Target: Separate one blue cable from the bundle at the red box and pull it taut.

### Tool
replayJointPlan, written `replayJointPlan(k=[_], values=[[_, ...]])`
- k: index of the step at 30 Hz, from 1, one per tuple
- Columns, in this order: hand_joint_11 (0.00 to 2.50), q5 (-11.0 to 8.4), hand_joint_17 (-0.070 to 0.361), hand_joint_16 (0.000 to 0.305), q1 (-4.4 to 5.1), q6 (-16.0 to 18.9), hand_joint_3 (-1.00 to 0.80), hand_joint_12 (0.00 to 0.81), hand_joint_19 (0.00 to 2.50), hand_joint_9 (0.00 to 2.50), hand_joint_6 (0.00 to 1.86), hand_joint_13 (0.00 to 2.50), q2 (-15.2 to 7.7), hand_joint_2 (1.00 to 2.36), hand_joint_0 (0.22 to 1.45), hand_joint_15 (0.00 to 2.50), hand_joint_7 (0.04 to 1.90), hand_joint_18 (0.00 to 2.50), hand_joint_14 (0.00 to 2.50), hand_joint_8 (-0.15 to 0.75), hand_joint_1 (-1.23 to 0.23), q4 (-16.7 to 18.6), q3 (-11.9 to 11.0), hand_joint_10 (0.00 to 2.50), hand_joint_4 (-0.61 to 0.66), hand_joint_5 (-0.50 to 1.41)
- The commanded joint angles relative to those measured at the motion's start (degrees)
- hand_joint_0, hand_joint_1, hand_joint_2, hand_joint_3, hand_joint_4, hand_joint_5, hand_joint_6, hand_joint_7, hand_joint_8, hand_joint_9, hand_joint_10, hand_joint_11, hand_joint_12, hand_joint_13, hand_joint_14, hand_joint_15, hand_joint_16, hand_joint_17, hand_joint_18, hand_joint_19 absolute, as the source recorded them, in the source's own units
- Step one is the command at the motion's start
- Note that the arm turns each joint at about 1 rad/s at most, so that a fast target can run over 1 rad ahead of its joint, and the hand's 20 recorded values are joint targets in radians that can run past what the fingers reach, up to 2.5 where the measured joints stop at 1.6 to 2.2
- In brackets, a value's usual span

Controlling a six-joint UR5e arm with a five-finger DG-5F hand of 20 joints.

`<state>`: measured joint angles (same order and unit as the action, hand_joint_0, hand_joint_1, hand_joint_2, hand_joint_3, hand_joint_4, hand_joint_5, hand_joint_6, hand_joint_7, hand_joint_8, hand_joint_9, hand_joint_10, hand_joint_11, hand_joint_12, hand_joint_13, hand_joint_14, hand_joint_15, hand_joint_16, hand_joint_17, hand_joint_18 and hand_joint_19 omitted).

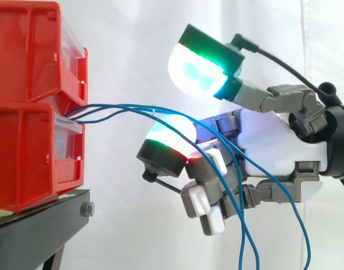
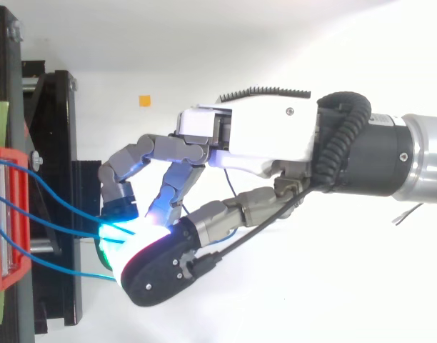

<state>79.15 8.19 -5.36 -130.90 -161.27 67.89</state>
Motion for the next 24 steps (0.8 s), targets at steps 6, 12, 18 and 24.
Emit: replayJointPlan(k=[6,12,18,24], values=[[0.80,0.04,0.105,0.047,0.07,0.00,-0.24,0.372,0.75,1.13,0.79,1.07,0.03,1.02,0.59,0.55,1.47,0.84,0.02,0.343,-0.58,-0.01,-0.03,0.03,0.22,-0.12],[0.82,-0.05,0.111,0.049,-0.02,0.00,-0.14,0.386,0.75,1.04,0.86,1.04,-0.06,1.03,0.58,0.56,1.43,0.82,0.02,0.342,-0.74,-0.01,-0.03,0.03,0.24,-0.17],[0.80,-0.05,0.114,0.051,0.07,-0.09,-0.50,0.389,0.75,1.01,0.85,1.03,0.03,1.00,0.55,0.55,1.33,0.82,0.02,0.332,-0.67,-0.01,-0.03,0.03,0.26,-0.18],[0.80,-0.31,0.112,0.050,-0.19,-0.88,-0.50,0.379,0.79,1.04,0.82,1.03,0.03,1.00,0.59,0.57,1.33,0.80,0.02,0.327,-0.32,-1.41,-0.03,0.03,0.24,-0.16]])
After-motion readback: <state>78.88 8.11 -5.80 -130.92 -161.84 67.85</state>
